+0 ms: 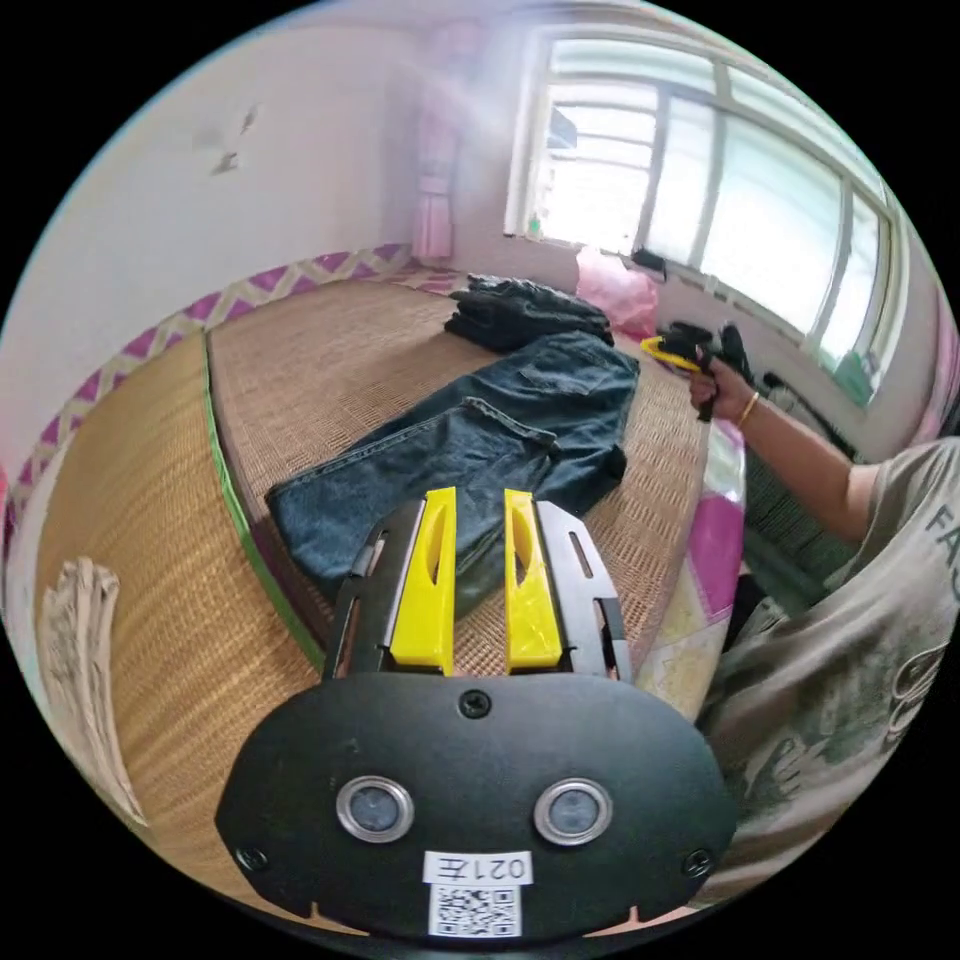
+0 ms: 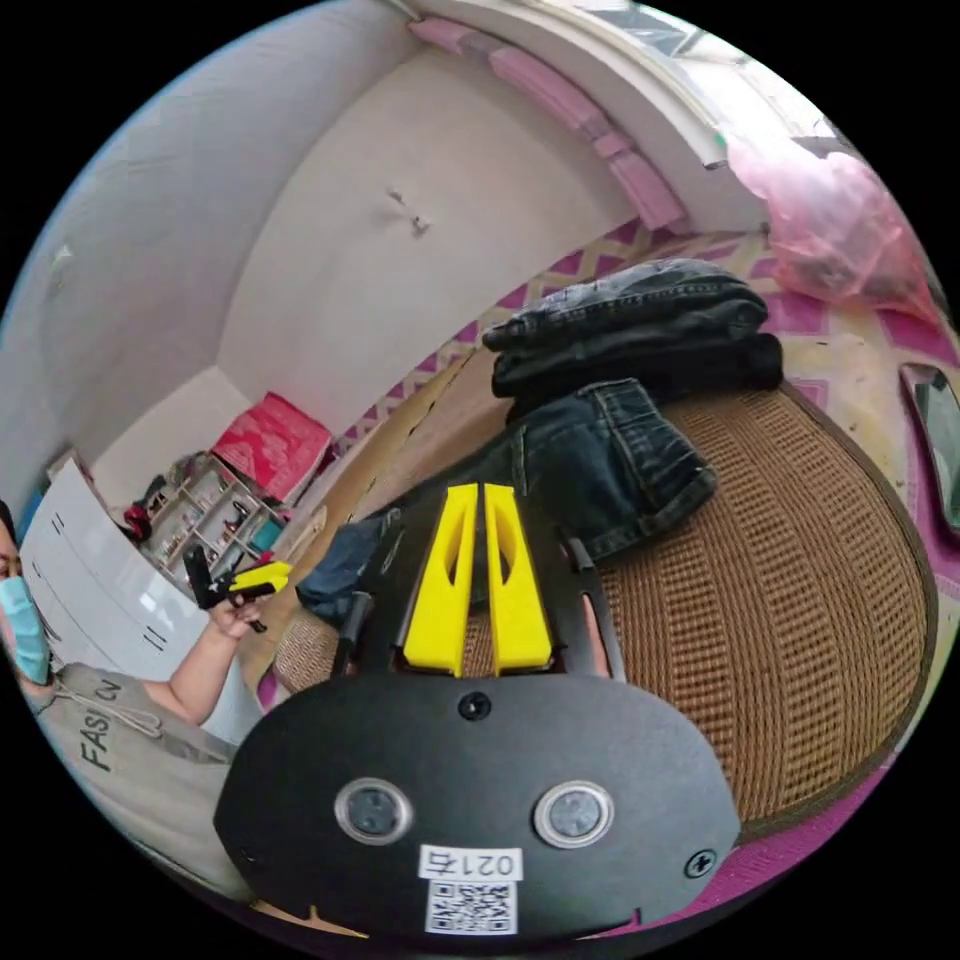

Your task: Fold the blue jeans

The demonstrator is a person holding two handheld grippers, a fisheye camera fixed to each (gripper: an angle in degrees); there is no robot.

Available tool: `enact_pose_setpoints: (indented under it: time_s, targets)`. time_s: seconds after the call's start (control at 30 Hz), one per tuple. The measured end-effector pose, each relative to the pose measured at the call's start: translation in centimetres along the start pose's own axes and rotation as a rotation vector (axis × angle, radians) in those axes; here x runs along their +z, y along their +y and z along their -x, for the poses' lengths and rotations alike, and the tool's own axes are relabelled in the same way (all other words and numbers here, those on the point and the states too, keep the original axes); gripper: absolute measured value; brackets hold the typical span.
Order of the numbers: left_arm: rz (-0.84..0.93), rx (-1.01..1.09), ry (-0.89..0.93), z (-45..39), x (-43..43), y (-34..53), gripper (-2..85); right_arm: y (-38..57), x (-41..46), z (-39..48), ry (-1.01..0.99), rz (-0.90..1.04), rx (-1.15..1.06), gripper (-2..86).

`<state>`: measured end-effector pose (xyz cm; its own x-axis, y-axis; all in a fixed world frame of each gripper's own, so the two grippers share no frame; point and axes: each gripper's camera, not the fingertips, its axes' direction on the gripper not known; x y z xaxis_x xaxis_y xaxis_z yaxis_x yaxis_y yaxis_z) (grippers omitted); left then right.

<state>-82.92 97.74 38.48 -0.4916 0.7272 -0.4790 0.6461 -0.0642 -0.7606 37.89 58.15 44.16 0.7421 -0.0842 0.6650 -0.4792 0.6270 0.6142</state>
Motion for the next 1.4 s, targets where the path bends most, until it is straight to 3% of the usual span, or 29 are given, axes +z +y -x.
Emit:
enact_pose_setpoints:
  time_s: [0.1,0.37,0.77,0.87,0.97,1.17,1.23,1.4]
  targets:
    - [0.097,0.095,-0.023,-3.7,5.1,-3.2,8.0,2.2,5.6,3.5,0.208,0.174,-0.059,-0.3]
    - [0.196,0.188,-0.036,-7.3,10.9,-6.1,8.1,9.7,10.6,14.6,0.574,0.265,-0.258,-0.6]
    - [0.318,0.249,-0.024,-6.3,13.8,-2.7,5.7,15.1,8.6,16.1,0.412,0.291,-0.142,-0.6]
    - [0.282,0.167,0.028,-2.4,12.5,0.0,1.1,16.3,8.6,17.4,0.425,0.291,-0.15,-0.6]
    - [0.132,-0.038,0.176,4.6,8.1,3.6,-0.4,17.3,8.5,18.3,0.423,0.292,-0.149,-0.7]
    - [-0.307,-0.349,0.128,19.3,-11.9,17.8,-0.9,18.3,7.8,18.4,0.355,0.293,-0.103,-0.7]
    - [-0.431,-0.511,0.051,26.2,-19.8,27.7,-1.0,18.5,7.6,18.2,0.323,0.293,-0.082,-0.7]
    - [-0.481,-0.923,-0.035,38.4,-25.2,52.1,-1.0,18.6,7.7,18.5,0.285,0.293,-0.054,-0.8]
